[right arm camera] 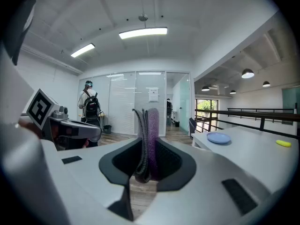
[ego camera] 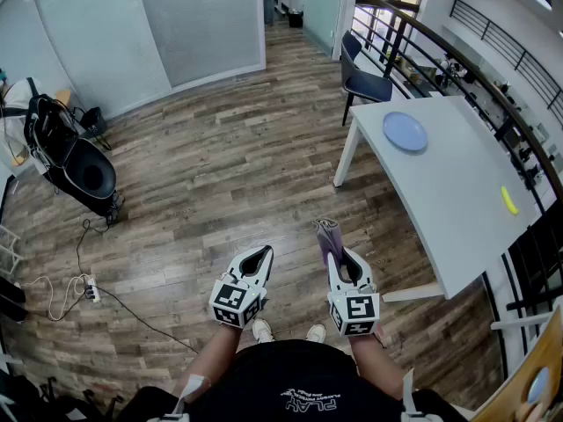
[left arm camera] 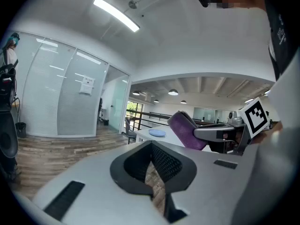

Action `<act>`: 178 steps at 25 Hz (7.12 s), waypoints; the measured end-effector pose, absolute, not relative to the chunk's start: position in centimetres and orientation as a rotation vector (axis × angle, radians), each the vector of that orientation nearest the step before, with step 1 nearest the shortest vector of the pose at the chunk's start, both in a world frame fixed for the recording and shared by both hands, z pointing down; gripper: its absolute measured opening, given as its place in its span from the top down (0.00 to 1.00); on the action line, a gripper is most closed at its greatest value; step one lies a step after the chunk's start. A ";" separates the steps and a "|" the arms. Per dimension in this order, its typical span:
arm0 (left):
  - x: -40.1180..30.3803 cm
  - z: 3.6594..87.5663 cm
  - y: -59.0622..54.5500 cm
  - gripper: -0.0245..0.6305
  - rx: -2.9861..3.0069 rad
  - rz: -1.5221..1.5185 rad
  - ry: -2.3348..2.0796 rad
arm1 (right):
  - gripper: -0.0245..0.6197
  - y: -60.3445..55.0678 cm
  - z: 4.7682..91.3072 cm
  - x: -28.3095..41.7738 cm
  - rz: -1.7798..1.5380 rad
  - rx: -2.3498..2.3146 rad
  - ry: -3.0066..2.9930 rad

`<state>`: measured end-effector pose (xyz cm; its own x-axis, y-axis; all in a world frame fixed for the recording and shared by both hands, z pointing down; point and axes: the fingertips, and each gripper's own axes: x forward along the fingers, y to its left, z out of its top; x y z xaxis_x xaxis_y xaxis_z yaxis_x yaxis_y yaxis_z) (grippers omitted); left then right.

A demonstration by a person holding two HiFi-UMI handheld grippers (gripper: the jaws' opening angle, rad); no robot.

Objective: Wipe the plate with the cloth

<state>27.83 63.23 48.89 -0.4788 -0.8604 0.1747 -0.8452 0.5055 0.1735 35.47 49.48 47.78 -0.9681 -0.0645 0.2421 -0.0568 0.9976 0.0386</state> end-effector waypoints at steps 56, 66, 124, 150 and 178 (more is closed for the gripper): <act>15.9 47.9 62.6 0.94 1.544 -0.203 -2.455 | 0.81 49.4 45.2 24.6 -0.098 0.188 -2.947; 10.0 45.1 53.5 0.94 1.617 -0.142 -2.462 | 0.81 41.1 43.8 19.3 -0.085 0.218 -2.963; -13.7 47.2 25.6 0.94 2.066 -0.053 -2.036 | 0.81 18.4 45.9 -4.0 0.004 0.701 -2.867; -13.1 47.4 3.9 0.94 2.186 0.083 -1.933 | 0.81 -4.1 45.5 -4.1 0.087 0.809 -2.864; -15.5 49.4 -13.0 0.94 2.218 0.147 -1.786 | 0.81 -20.5 46.4 -3.8 0.229 1.067 -2.797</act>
<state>-15.48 -13.04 49.35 0.2268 -0.9393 0.2574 -0.9687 -0.1902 0.1595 -3.80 -20.52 46.40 -0.7389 -0.6483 0.1836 -0.6696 0.7371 -0.0918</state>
